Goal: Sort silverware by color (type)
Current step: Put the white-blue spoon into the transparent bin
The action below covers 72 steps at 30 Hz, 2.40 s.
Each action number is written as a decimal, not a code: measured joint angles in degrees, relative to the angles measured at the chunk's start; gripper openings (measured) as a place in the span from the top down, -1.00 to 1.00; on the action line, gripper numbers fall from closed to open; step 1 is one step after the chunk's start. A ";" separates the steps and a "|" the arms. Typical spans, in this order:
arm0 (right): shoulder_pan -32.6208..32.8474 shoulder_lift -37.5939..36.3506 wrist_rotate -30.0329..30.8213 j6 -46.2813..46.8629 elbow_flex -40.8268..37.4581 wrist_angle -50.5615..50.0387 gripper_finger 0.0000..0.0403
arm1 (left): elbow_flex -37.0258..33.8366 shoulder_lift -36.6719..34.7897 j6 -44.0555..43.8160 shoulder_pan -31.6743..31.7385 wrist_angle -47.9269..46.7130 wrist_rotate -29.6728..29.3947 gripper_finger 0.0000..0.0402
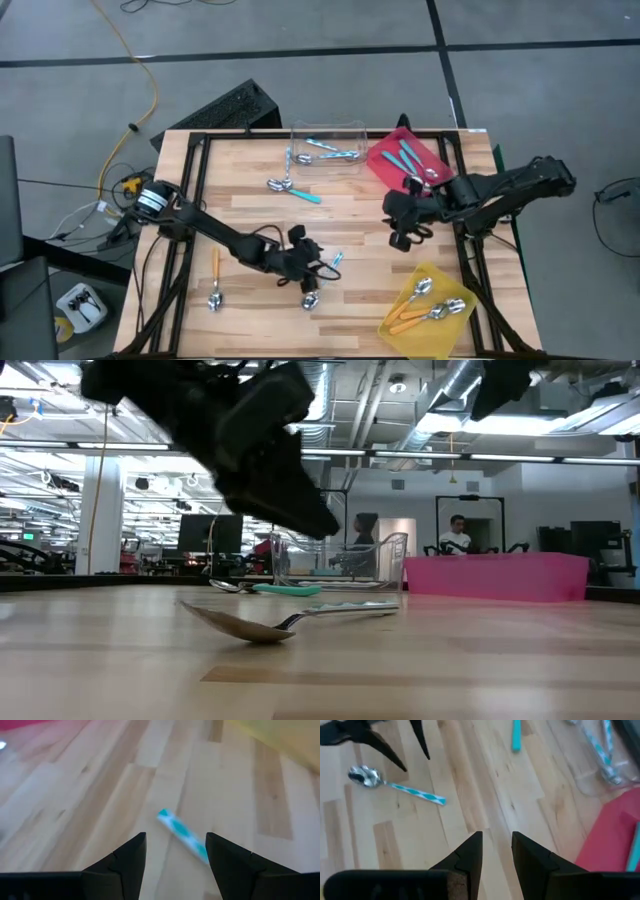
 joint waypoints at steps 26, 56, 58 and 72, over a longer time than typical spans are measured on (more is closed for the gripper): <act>11.85 4.34 6.78 7.73 -0.03 0.71 0.36 | 13.80 15.36 -15.01 -3.39 -13.55 -4.34 0.06; 12.09 4.68 11.15 9.69 -6.72 2.58 0.36 | 13.59 16.99 -11.22 -4.16 -13.04 -9.29 0.92; 12.09 4.66 11.11 10.64 -7.71 2.58 0.36 | 13.47 16.99 -11.16 -4.14 -12.87 -9.20 0.92; 12.14 4.51 11.15 11.05 -9.32 4.44 0.36 | -15.99 8.37 -13.29 -3.94 29.97 -5.43 0.92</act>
